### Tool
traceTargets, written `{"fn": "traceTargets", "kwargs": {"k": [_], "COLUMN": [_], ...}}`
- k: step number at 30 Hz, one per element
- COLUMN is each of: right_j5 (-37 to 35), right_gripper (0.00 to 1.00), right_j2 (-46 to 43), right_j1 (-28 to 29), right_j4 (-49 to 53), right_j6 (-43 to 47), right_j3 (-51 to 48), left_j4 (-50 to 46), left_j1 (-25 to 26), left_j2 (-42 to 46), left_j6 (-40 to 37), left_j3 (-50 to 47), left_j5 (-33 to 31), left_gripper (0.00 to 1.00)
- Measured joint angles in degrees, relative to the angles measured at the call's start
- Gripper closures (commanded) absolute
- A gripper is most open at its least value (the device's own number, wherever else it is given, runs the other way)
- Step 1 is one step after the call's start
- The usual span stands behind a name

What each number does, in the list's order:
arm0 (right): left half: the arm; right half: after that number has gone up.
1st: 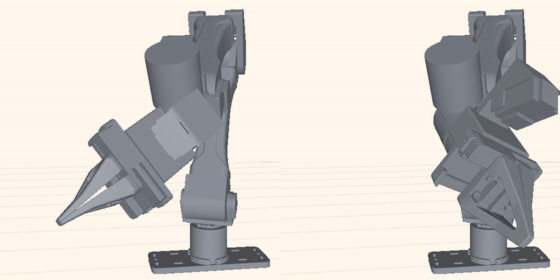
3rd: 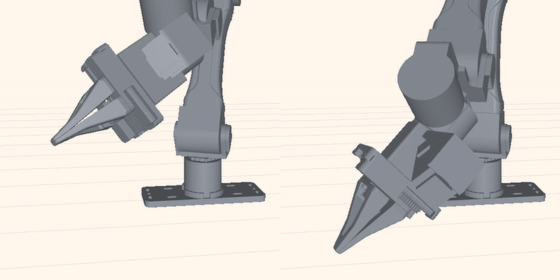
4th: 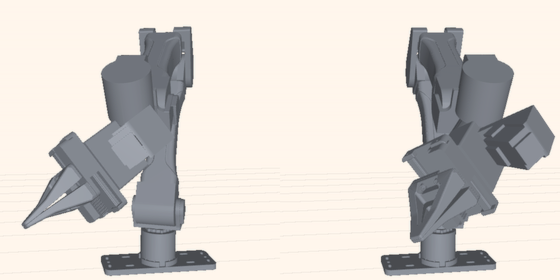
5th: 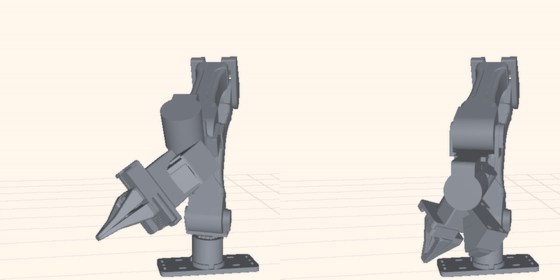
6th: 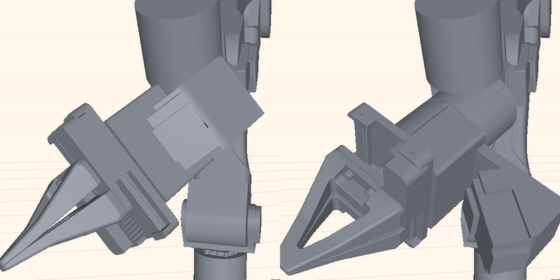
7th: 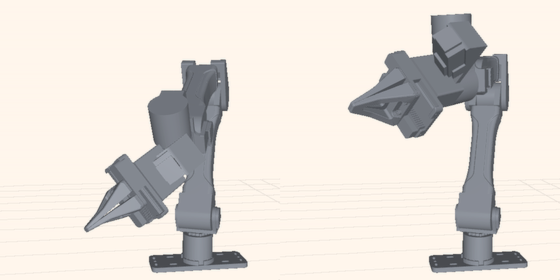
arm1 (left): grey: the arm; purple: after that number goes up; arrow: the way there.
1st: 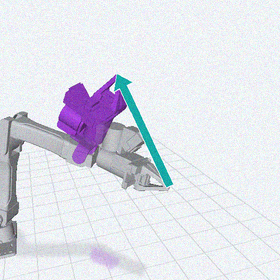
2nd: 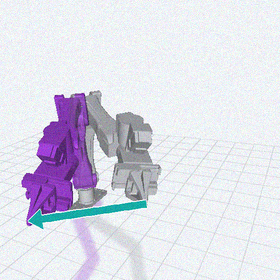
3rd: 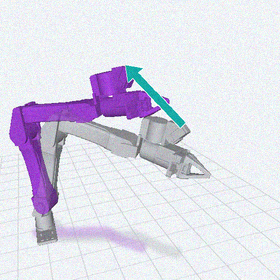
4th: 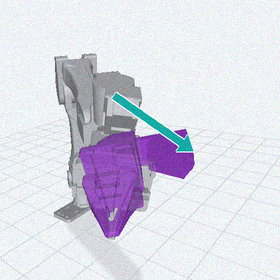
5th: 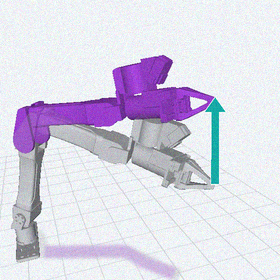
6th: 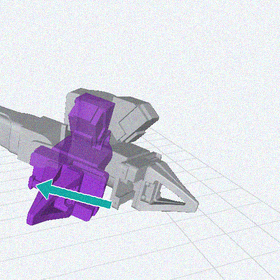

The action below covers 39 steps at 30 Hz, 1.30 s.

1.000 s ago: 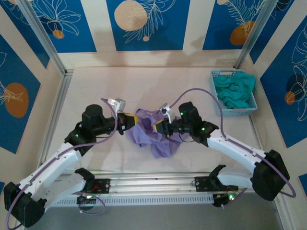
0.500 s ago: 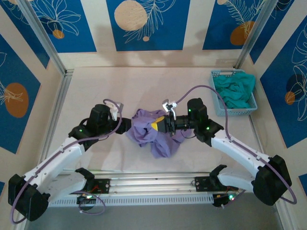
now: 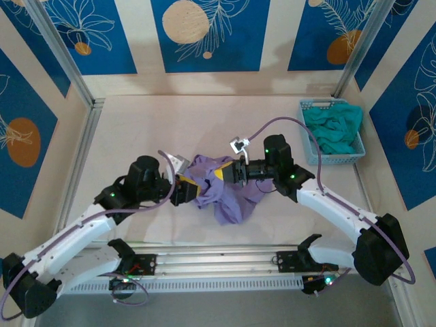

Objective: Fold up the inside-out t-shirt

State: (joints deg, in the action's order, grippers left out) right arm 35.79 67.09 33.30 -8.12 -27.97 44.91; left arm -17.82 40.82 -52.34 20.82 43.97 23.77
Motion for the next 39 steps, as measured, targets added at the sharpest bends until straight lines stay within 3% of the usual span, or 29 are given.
{"fn": "traceTargets", "kwargs": {"k": [7,18,29,39], "right_j5": [0.0,0.0,-0.5,-0.9], "right_gripper": [1.0,1.0,1.0,1.0], "right_j2": [0.0,-0.1,-0.7,-1.0], "right_j1": [-0.2,-0.9,-2.4,-3.1], "right_j4": [0.5,1.4,2.0,3.0], "right_j6": [-0.6,-0.6,-0.6,-0.5], "right_j3": [0.0,0.0,0.0,0.0], "left_j4": [4.9,12.6,16.4,12.7], "left_j1": [-0.4,-4.0,-4.2,-4.2], "left_j2": [-7.1,-13.6,-15.7,-13.0], "left_j6": [0.0,1.9,3.9,2.6], "left_j3": [1.3,2.3,2.3,2.3], "left_j5": [2.4,7.8,13.4,13.0], "left_gripper": [0.59,0.48,0.59,0.59]}}
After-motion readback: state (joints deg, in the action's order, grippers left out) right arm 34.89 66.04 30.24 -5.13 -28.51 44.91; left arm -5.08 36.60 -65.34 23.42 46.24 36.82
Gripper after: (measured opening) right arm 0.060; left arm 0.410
